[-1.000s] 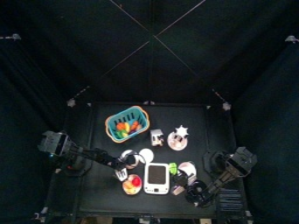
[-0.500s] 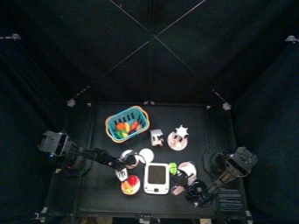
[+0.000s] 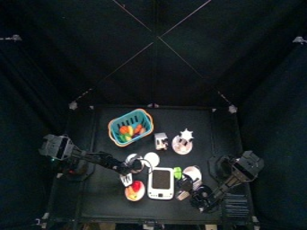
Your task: Grab pan
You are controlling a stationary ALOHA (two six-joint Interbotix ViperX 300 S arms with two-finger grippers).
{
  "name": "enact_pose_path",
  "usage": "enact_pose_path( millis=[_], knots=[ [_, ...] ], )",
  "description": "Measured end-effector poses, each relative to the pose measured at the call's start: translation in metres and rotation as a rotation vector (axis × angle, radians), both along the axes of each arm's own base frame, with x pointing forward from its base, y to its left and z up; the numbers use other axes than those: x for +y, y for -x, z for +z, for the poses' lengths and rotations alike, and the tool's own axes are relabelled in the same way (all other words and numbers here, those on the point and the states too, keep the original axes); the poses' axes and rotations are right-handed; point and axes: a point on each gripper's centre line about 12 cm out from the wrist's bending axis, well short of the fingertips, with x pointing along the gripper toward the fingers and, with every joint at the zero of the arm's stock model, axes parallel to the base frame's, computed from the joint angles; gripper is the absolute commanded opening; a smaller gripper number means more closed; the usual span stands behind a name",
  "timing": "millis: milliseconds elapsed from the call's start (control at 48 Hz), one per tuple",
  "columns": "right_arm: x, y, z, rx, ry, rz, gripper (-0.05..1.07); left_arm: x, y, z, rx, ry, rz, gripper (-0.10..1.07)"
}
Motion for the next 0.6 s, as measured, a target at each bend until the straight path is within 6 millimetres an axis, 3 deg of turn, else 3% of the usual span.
enact_pose_path(
  millis=[604],
  knots=[
    [0.0000, 0.0000, 0.0000, 0.000, 0.000, 0.000, 0.83, -0.0013, 0.0015, 0.0060, 0.031, -0.010, -0.058, 0.41]
  ],
)
